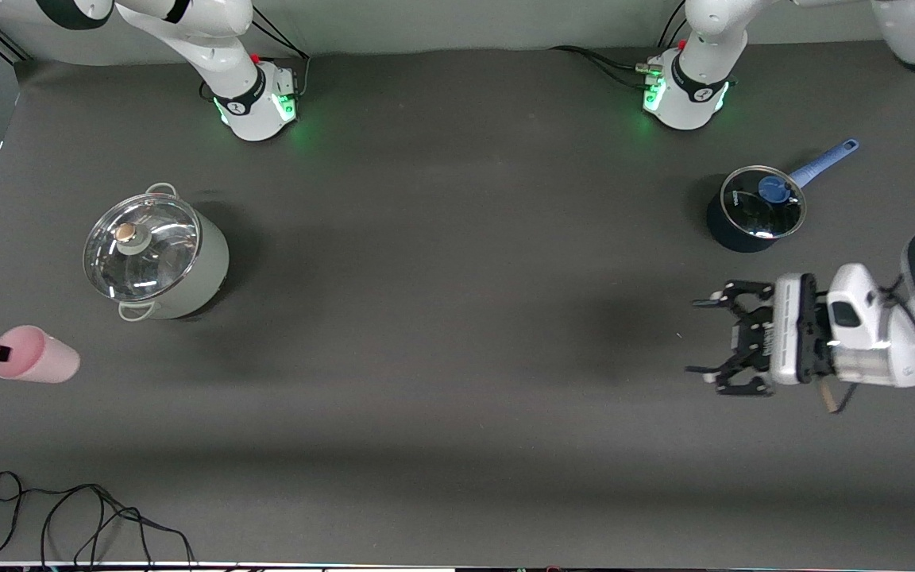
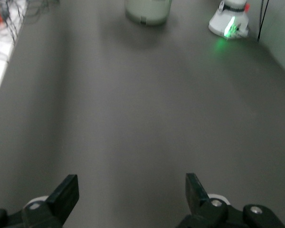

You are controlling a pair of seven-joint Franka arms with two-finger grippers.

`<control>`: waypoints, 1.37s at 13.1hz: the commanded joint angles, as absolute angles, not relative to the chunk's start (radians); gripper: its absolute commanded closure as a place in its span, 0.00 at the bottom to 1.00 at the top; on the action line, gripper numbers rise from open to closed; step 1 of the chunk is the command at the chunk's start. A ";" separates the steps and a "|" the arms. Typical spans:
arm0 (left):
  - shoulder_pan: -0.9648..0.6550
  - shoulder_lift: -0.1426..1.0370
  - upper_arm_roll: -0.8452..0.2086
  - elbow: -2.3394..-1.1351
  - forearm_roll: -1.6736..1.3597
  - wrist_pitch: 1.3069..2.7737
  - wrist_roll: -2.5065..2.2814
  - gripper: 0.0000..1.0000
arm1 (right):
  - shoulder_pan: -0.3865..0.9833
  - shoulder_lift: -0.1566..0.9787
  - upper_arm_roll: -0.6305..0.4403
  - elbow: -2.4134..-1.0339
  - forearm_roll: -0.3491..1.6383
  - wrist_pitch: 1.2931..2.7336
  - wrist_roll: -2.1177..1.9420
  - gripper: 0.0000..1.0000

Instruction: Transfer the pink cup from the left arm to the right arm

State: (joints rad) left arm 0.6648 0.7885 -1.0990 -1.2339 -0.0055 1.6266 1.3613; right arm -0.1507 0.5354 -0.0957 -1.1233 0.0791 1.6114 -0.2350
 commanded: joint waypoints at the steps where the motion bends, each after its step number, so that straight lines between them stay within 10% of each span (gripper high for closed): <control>1: 0.677 0.562 -1.051 -1.261 0.081 1.524 1.249 0.00 | -0.141 0.624 -0.092 -1.127 0.064 1.672 -0.264 1.00; 6: 0.701 0.344 -1.028 -1.262 0.173 1.387 0.992 0.00 | -0.144 0.732 -0.091 -1.196 0.071 1.840 -0.317 1.00; 18: 0.753 0.360 -1.028 -1.284 0.199 1.393 -0.006 0.00 | -0.153 0.811 -0.091 -1.318 0.074 2.052 -0.396 1.00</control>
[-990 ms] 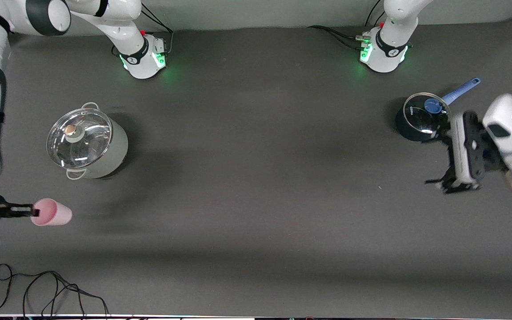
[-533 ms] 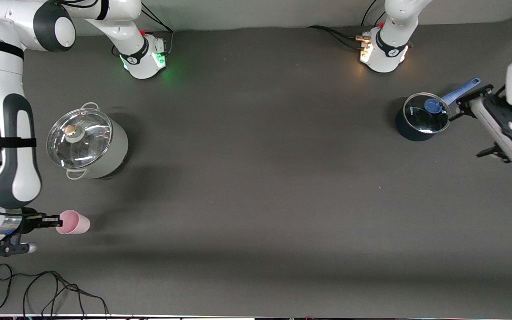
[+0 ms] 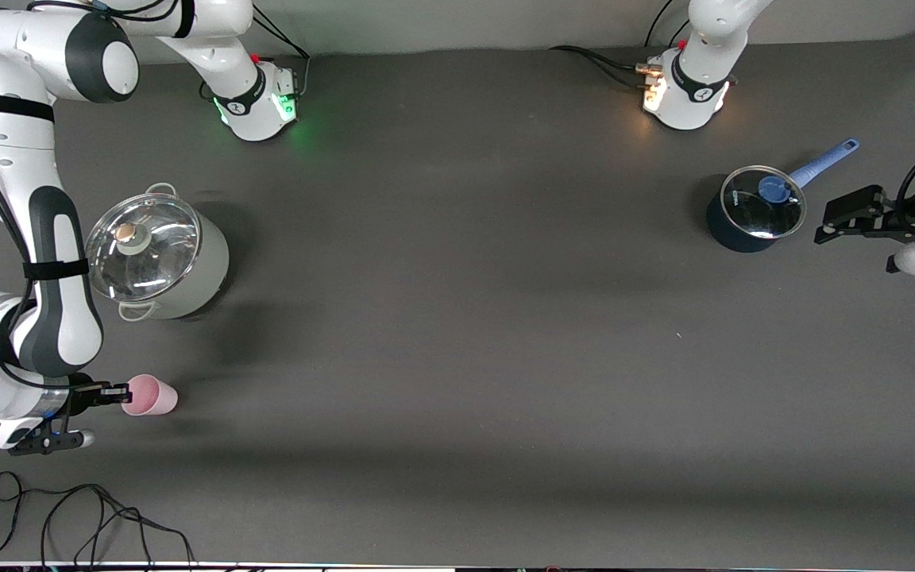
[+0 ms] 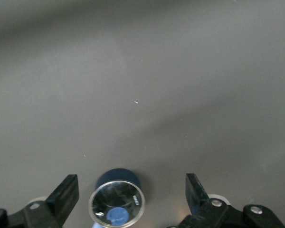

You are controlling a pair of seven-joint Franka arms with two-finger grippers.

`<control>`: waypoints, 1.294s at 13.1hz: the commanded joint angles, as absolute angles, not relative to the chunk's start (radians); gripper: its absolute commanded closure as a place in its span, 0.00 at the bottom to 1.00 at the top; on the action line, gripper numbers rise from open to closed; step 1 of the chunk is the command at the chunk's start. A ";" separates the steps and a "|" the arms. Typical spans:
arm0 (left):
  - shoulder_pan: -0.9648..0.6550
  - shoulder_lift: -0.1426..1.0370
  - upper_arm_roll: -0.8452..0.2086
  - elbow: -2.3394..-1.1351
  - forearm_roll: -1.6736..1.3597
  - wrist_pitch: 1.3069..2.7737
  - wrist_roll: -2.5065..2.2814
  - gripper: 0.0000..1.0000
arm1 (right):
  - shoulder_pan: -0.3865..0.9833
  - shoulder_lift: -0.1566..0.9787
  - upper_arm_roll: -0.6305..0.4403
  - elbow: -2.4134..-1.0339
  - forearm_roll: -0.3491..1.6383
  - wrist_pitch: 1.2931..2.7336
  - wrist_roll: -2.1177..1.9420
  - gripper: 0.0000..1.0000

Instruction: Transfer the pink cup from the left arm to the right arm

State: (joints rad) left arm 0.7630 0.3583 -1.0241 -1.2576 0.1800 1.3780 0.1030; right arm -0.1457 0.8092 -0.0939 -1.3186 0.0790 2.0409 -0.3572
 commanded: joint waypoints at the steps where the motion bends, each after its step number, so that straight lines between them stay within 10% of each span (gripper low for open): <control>1: 0.747 0.364 -1.029 -1.305 0.210 1.400 -0.021 0.00 | -0.153 0.810 -0.091 -1.316 0.074 2.051 -0.396 0.51; 2: 0.747 0.365 -1.029 -1.327 0.224 1.408 -0.021 0.00 | -0.153 0.805 -0.091 -1.316 0.074 2.051 -0.396 0.03; 10: 0.747 0.396 -1.031 -1.339 0.258 1.402 -0.020 0.00 | -0.158 0.758 -0.094 -1.315 0.066 1.975 -0.396 0.00; 17: 0.668 0.373 -0.950 -1.339 0.267 1.413 -0.074 0.00 | -0.146 0.499 -0.097 -1.318 0.060 1.698 -0.382 0.00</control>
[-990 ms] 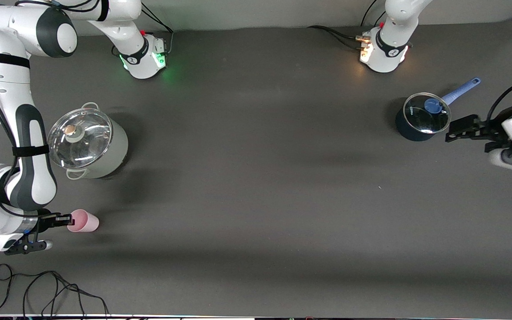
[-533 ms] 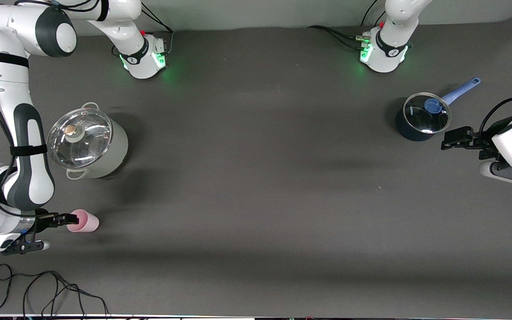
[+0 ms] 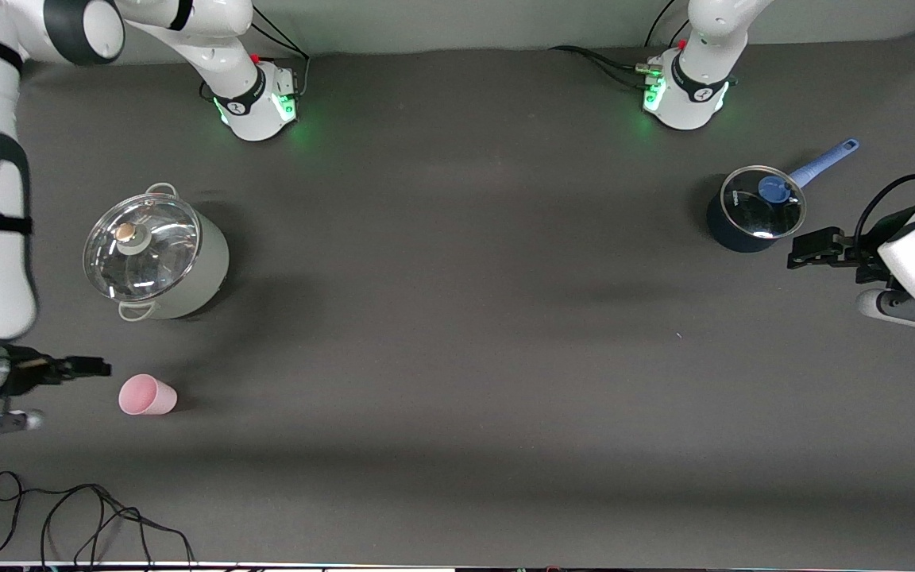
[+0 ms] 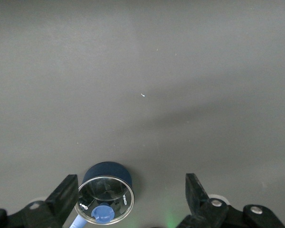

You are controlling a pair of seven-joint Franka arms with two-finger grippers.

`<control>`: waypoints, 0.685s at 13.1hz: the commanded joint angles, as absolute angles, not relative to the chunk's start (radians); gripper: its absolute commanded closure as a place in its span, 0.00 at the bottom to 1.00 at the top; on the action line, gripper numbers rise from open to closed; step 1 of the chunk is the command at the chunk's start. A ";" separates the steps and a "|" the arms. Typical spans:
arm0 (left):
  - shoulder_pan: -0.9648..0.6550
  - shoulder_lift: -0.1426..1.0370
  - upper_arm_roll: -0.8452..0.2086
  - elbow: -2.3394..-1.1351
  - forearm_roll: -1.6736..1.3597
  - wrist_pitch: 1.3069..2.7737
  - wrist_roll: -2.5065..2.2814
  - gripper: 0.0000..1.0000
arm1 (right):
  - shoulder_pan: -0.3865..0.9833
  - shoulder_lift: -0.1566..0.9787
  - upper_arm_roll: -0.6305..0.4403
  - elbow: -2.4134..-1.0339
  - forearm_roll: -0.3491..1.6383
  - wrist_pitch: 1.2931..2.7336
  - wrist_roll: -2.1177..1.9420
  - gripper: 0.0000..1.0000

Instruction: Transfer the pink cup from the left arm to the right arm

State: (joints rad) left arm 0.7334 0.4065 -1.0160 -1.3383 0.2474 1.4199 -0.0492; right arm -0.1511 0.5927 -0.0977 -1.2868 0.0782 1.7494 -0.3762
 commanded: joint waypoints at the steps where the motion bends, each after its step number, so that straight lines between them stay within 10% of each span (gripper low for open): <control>1: 0.626 0.367 -0.907 -1.336 0.267 1.410 -0.072 0.00 | -0.144 0.461 -0.097 -1.319 0.060 1.669 -0.382 0.00; 9: 0.140 0.278 -0.349 -1.319 0.167 1.414 -0.051 0.00 | -0.124 0.177 -0.094 -1.575 0.060 1.672 -0.377 0.00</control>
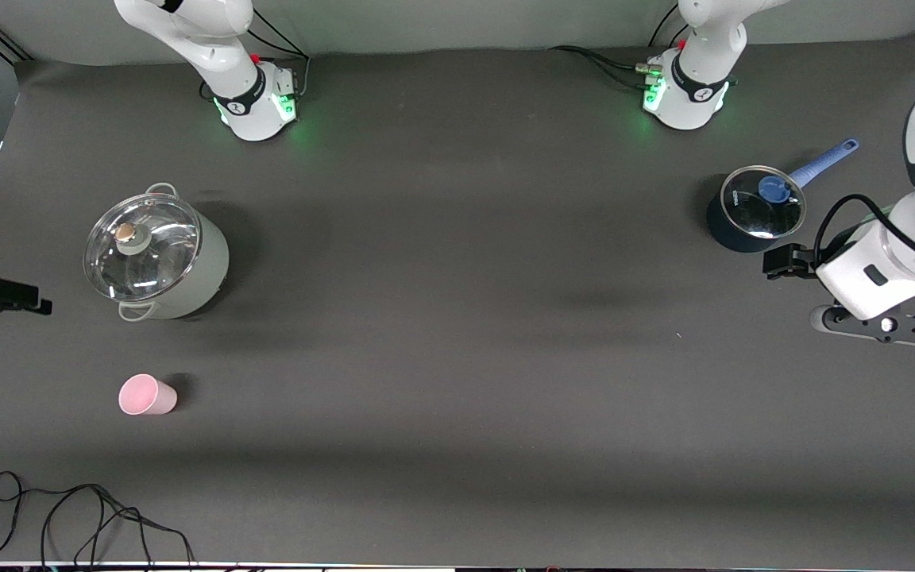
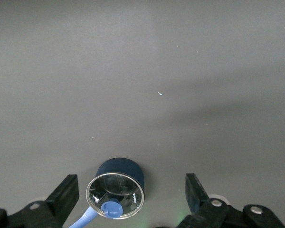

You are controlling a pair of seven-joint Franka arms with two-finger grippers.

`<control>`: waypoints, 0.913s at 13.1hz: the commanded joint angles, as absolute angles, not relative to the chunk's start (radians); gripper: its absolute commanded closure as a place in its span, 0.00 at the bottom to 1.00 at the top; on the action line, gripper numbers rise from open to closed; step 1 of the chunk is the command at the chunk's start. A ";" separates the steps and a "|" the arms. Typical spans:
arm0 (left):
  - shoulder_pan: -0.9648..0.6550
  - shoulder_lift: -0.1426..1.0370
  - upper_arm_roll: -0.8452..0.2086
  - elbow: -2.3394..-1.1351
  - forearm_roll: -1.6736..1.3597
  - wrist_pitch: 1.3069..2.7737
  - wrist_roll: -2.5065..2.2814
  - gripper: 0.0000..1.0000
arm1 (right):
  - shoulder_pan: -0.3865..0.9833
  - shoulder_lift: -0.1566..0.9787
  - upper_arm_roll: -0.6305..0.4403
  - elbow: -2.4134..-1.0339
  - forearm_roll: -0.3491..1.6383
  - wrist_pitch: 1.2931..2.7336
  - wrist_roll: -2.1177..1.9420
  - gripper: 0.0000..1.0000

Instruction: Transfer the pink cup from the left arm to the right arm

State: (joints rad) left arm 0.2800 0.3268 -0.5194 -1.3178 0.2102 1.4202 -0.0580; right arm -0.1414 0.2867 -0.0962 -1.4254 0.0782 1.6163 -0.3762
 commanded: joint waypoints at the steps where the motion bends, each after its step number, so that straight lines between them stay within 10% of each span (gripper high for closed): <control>1: 0.055 0.269 -0.243 -1.321 0.135 1.419 -0.032 0.00 | -0.115 0.152 -0.095 -1.609 0.060 1.689 -0.370 0.00; 4: -0.064 0.242 -0.094 -1.344 0.091 1.436 -0.005 0.00 | -0.091 0.082 -0.095 -1.690 0.058 1.724 -0.325 0.00; 12: -0.068 0.019 -0.089 -1.716 0.092 1.704 -0.003 0.00 | 0.015 0.063 -0.091 -1.556 0.015 1.672 -0.112 0.00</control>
